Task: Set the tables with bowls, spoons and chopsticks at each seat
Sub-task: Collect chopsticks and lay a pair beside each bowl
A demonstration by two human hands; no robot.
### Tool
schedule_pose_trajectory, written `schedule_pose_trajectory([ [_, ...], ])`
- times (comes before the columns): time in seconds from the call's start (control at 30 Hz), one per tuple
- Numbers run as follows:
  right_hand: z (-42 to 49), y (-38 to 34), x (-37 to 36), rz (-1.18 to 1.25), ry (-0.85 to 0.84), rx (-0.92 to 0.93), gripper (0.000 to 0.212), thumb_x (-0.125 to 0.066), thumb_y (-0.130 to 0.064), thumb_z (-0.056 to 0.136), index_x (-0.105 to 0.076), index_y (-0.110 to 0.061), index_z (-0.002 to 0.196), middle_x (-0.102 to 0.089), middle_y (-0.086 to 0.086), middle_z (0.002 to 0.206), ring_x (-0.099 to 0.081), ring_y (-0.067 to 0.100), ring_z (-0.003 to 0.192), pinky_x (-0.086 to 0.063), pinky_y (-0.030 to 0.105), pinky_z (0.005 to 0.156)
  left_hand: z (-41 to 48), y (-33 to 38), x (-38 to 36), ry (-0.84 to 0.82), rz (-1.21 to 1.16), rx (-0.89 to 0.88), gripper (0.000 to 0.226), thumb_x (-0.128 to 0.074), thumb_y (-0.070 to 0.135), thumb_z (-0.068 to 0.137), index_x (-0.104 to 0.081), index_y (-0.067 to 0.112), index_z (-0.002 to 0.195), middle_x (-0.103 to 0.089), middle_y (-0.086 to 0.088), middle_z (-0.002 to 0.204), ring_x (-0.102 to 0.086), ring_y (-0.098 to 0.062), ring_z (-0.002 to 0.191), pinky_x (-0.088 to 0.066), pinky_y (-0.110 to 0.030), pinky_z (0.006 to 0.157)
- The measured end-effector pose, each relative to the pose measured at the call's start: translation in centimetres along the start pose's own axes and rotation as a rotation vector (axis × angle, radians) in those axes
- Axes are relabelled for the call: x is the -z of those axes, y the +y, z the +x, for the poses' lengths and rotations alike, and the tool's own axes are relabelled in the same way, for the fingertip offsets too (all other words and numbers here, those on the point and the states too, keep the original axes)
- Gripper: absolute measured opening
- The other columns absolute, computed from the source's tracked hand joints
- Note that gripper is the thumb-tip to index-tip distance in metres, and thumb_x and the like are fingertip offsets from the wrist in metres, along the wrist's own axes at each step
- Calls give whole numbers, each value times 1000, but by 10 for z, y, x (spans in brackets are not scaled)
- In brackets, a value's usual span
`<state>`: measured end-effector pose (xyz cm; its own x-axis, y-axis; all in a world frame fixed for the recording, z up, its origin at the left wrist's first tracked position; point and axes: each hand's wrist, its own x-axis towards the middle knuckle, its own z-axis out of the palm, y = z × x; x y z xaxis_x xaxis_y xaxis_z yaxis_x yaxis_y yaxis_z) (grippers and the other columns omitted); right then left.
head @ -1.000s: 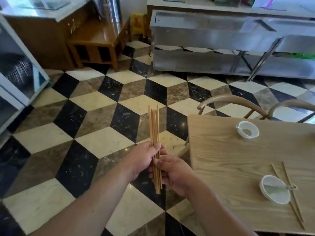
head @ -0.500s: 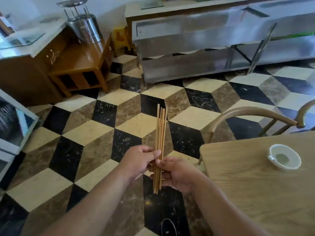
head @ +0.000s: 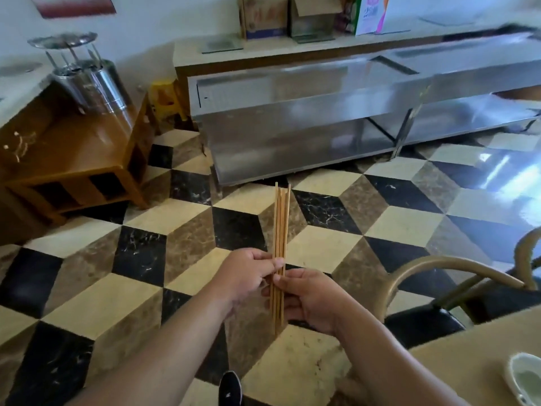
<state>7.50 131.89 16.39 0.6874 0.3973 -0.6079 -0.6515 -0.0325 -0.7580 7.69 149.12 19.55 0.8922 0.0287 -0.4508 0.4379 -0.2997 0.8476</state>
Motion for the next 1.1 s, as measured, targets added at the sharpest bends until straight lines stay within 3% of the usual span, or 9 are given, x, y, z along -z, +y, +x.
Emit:
schedule_pose_trajectory([
  [0.1, 41, -37, 16, 47, 101, 20, 23, -67, -21, 102, -81, -6, 113, -78, 21, 116, -72, 40, 117, -55, 57, 107, 71, 24, 11, -98, 46, -54, 17, -76, 36, 98, -85, 22, 100, -84, 5, 91, -78, -15, 91, -58, -32, 80],
  [0.23, 64, -71, 36, 145, 216, 59, 22, -62, -14, 105, -78, -1, 115, -79, 22, 113, -72, 42, 116, -58, 55, 104, 141, 65, 7, -333, 137, -54, 15, -75, 30, 100, -84, 18, 102, -83, 1, 88, -78, -5, 73, -57, -17, 60],
  [0.37, 72, -87, 73, 268, 391, 127, 21, -60, -10, 107, -78, -4, 114, -81, 17, 106, -78, 34, 103, -62, 51, 96, 196, 111, -31, -526, 333, -93, 16, -76, 31, 99, -86, 19, 96, -84, -1, 90, -80, -16, 88, -64, -29, 78],
  [0.5, 72, -92, 131, 358, 548, 170, 19, -66, -17, 104, -83, -11, 108, -79, 18, 113, -77, 35, 109, -61, 52, 99, 232, 149, -96, -610, 383, -117, 17, -73, 29, 101, -86, 18, 97, -84, -1, 90, -79, -13, 82, -56, -16, 57],
  [0.63, 73, -101, 198, 385, 661, 228, 19, -71, -22, 101, -81, -9, 111, -81, 15, 108, -78, 34, 105, -62, 53, 96, 278, 186, -168, -655, 464, -144, 15, -75, 26, 99, -85, 18, 93, -84, 2, 88, -78, -18, 93, -61, -34, 83],
  [0.73, 81, -100, 263, 450, 702, 285, 19, -72, -23, 100, -82, -10, 110, -80, 16, 110, -77, 34, 107, -62, 54, 97, 313, 218, -232, -711, 541, -192, 16, -74, 28, 100, -84, 18, 94, -84, 5, 87, -79, -15, 91, -60, -31, 81],
  [0.9, 78, -109, 357, 512, 812, 320, 19, -71, -26, 101, -81, -14, 111, -80, 16, 110, -77, 34, 107, -62, 54, 97, 352, 269, -331, -831, 631, -183, 17, -75, 30, 100, -82, 15, 102, -84, -1, 91, -81, -18, 93, -63, -43, 97],
  [1.0, 55, -118, 404, 539, 882, 364, 19, -73, -28, 100, -82, -14, 110, -81, 13, 107, -79, 29, 102, -63, 51, 95, 357, 303, -393, -898, 710, -208, 21, -76, 35, 98, -81, 16, 104, -85, -1, 90, -82, -17, 90, -64, -44, 96],
  [1.1, 20, -116, 440, 586, 967, 397, 20, -73, -29, 99, -82, -14, 108, -82, 10, 104, -79, 26, 99, -63, 48, 95, 344, 332, -455, -1004, 802, -268, 21, -74, 37, 99, -80, 17, 102, -84, -1, 87, -83, -15, 83, -66, -36, 84],
])
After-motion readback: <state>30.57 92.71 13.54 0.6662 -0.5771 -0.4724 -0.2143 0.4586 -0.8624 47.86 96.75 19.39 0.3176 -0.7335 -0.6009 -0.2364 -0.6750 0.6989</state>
